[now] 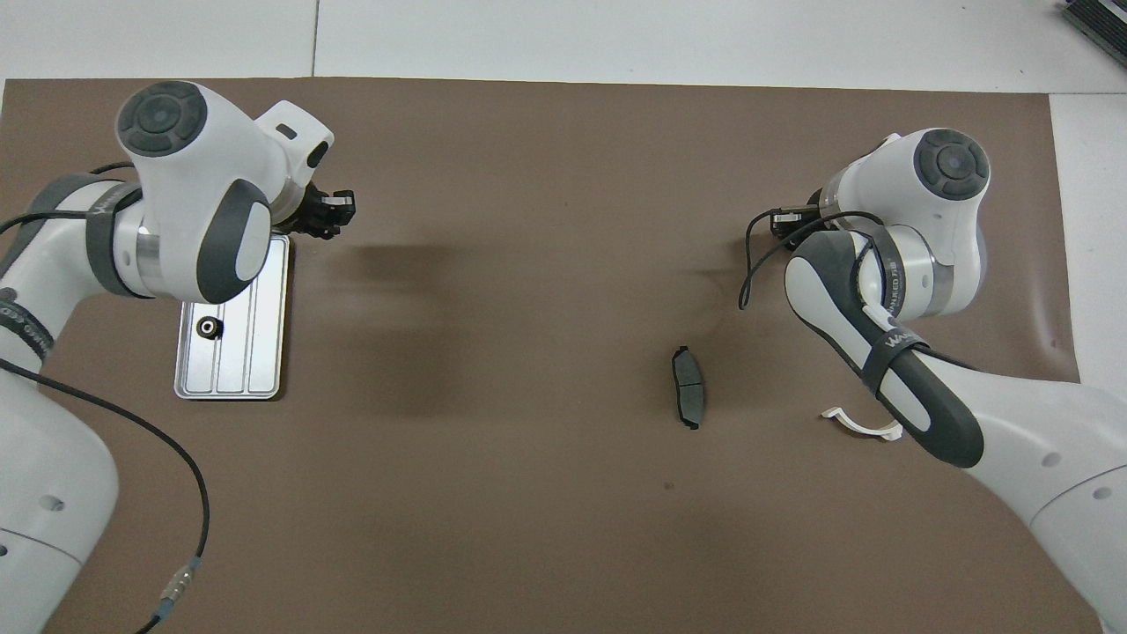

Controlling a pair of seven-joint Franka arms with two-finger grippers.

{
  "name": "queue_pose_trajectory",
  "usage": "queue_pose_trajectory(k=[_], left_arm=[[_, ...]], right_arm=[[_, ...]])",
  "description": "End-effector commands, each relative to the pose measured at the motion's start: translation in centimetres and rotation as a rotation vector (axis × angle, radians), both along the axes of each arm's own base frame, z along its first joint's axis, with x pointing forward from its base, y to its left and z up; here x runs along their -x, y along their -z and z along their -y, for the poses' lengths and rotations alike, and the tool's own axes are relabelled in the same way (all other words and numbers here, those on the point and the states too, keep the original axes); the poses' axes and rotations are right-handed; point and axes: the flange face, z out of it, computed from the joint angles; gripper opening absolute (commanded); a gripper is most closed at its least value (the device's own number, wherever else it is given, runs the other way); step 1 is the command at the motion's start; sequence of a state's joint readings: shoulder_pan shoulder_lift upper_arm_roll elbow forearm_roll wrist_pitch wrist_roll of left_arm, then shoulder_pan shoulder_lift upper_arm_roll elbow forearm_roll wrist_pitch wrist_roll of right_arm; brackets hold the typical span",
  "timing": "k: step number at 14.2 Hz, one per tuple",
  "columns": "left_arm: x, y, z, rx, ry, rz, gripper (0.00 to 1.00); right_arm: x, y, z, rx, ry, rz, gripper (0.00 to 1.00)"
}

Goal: Pick bearing gear from pile to tray

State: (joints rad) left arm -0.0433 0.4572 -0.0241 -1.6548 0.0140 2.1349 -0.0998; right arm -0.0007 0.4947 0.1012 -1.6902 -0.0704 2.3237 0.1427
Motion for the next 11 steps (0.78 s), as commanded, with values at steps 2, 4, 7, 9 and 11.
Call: queue_pose_trajectory(k=[2, 4, 7, 9, 11], left_arm=[[3.0, 2.4, -6.1, 0.002, 0.081, -0.009, 0.00], [4.2, 3.8, -6.0, -0.001, 0.083, 0.008, 0.27], [4.1, 3.5, -5.0, -0.002, 0.105, 0.012, 1.00], [3.3, 2.8, -3.9, -0.002, 0.117, 0.023, 1.00], [2.0, 0.6, -2.1, 0.001, 0.133, 0.026, 1.00]], right_arm=[[0.9, -4.3, -4.0, -0.051, 0.015, 0.032, 0.00], [1.5, -5.2, -8.1, -0.096, 0.089, 0.041, 0.00], [3.5, -5.7, -16.6, -0.130, 0.151, 0.048, 0.00], [5.4, -6.2, -22.5, -0.139, 0.161, 0.055, 0.00], [6.9, -5.6, -26.6, -0.126, 0.179, 0.064, 0.00]])
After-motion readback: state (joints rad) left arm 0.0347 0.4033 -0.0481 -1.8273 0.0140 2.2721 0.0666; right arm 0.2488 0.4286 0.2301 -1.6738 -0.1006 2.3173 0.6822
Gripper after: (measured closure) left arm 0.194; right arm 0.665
